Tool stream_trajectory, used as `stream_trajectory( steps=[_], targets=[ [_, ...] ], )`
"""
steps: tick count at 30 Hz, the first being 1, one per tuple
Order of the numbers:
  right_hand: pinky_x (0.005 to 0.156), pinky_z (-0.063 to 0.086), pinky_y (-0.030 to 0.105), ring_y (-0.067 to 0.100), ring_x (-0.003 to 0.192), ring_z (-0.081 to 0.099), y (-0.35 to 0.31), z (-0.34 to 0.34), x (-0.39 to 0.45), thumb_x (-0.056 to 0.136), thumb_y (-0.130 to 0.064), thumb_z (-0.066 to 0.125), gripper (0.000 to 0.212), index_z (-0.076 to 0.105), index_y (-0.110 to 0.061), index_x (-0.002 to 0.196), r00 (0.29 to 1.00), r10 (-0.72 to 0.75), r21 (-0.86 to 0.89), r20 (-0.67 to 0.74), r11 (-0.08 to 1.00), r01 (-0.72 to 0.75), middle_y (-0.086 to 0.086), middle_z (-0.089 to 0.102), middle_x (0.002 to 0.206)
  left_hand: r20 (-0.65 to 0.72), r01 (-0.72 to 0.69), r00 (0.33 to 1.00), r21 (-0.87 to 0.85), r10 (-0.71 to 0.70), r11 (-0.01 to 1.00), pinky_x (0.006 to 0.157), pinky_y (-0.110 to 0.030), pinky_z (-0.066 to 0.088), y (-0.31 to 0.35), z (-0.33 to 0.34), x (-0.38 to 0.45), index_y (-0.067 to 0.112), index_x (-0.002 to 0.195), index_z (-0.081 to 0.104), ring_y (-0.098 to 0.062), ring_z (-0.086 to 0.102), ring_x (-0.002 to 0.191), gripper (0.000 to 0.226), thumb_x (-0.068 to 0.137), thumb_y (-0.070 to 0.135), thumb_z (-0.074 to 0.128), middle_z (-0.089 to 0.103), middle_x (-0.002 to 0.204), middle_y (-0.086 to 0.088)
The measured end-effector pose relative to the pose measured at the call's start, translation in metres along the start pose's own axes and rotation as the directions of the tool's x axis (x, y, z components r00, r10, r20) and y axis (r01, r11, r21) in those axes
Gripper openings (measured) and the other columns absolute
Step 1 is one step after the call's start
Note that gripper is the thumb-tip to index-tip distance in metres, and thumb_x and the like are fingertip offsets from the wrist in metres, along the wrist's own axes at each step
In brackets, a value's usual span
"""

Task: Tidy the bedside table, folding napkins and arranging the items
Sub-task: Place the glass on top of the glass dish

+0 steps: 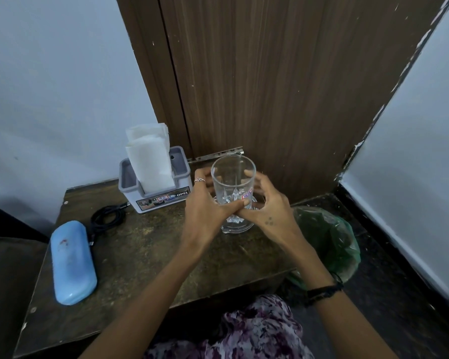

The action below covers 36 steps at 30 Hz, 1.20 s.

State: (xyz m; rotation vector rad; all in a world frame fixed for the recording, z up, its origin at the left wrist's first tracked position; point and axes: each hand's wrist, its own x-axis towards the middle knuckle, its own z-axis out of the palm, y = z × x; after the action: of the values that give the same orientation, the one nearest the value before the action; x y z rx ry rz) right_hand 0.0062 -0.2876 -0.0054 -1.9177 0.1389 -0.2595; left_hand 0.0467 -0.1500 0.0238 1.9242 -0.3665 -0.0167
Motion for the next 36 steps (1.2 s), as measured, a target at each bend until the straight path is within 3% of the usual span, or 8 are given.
stream_trajectory(
  steps=[6,9,14,22,25,30,34,36],
  targets=[
    [0.086,0.043,0.013,-0.012,0.11,0.05,0.011,0.002,0.0,0.067,-0.031,0.079,0.075,0.039,-0.04,0.13,1.0,0.019,0.003,0.019,1.0,-0.019,-0.018,0.055,0.121,-0.022,0.011,1.0,0.03,-0.011,0.999,0.061,0.002,0.043,-0.017,0.008,0.0,0.037,0.109,0.036,0.007,0.054,0.085,0.075,0.055,0.032,0.087,0.051,0.093,0.027],
    [0.084,0.043,0.011,-0.018,0.107,0.048,0.015,0.004,0.002,0.066,-0.033,0.078,0.075,0.038,-0.041,0.129,1.0,0.019,-0.008,0.023,1.0,-0.019,-0.026,0.052,0.115,-0.024,0.012,1.0,0.053,-0.011,0.999,0.061,0.005,0.04,-0.022,0.009,0.002,0.038,0.109,0.036,0.015,0.05,0.084,0.076,0.053,0.035,0.087,0.049,0.091,0.031],
    [0.092,0.047,0.024,-0.005,0.112,0.051,0.02,0.006,0.004,0.066,-0.035,0.077,0.076,0.037,-0.038,0.13,1.0,0.013,-0.033,0.029,0.999,-0.012,-0.018,0.055,0.119,-0.015,0.025,1.0,0.056,-0.024,0.998,0.062,0.008,0.039,-0.029,0.01,0.004,0.034,0.109,0.038,0.015,0.05,0.082,0.074,0.054,0.031,0.087,0.05,0.089,0.028],
    [0.09,0.044,0.017,-0.01,0.112,0.048,0.02,0.008,0.006,0.062,-0.044,0.074,0.076,0.036,-0.044,0.128,0.999,0.018,-0.046,0.03,0.999,-0.016,-0.028,0.05,0.115,-0.005,0.026,1.0,0.048,-0.026,0.999,0.065,0.008,0.039,-0.029,0.009,0.005,0.036,0.108,0.036,0.012,0.052,0.085,0.074,0.055,0.028,0.087,0.051,0.091,0.028],
    [0.092,0.044,0.021,-0.007,0.113,0.049,0.021,0.008,0.007,0.061,-0.047,0.073,0.077,0.036,-0.044,0.128,0.999,0.024,-0.036,0.032,0.999,-0.023,-0.027,0.051,0.116,0.001,0.032,0.999,0.041,-0.032,0.999,0.064,0.002,0.044,-0.028,0.01,0.004,0.037,0.109,0.034,0.002,0.055,0.093,0.075,0.056,0.029,0.087,0.054,0.101,0.02],
    [0.082,0.042,0.004,-0.017,0.109,0.048,0.017,0.008,0.004,0.068,-0.035,0.076,0.074,0.037,-0.041,0.13,0.998,0.031,-0.014,0.052,0.999,-0.03,-0.03,0.051,0.115,0.043,0.048,0.998,-0.005,-0.048,0.999,0.075,-0.004,0.042,-0.027,0.01,0.002,0.037,0.115,0.032,-0.005,0.055,0.105,0.076,0.061,0.029,0.084,0.054,0.115,0.012],
    [0.097,0.036,0.011,-0.003,0.122,0.044,0.015,0.003,0.002,0.074,-0.031,0.075,0.081,0.031,-0.031,0.141,0.992,0.041,-0.029,0.121,0.999,-0.037,-0.014,0.047,0.133,0.055,0.062,0.997,-0.072,-0.058,0.995,0.09,-0.005,0.038,-0.033,0.008,-0.008,0.026,0.132,0.031,-0.004,0.048,0.117,0.087,0.063,0.029,0.083,0.047,0.131,0.009],
    [0.099,0.033,0.009,-0.002,0.125,0.04,0.016,-0.003,-0.001,0.074,-0.028,0.076,0.083,0.03,-0.026,0.143,0.992,0.037,-0.055,0.119,0.998,-0.031,-0.015,0.043,0.134,0.019,0.082,0.997,-0.078,-0.081,0.994,0.096,-0.007,0.035,-0.042,0.007,-0.019,0.019,0.138,0.03,-0.004,0.043,0.124,0.091,0.064,0.026,0.082,0.043,0.14,0.004]
  ],
)
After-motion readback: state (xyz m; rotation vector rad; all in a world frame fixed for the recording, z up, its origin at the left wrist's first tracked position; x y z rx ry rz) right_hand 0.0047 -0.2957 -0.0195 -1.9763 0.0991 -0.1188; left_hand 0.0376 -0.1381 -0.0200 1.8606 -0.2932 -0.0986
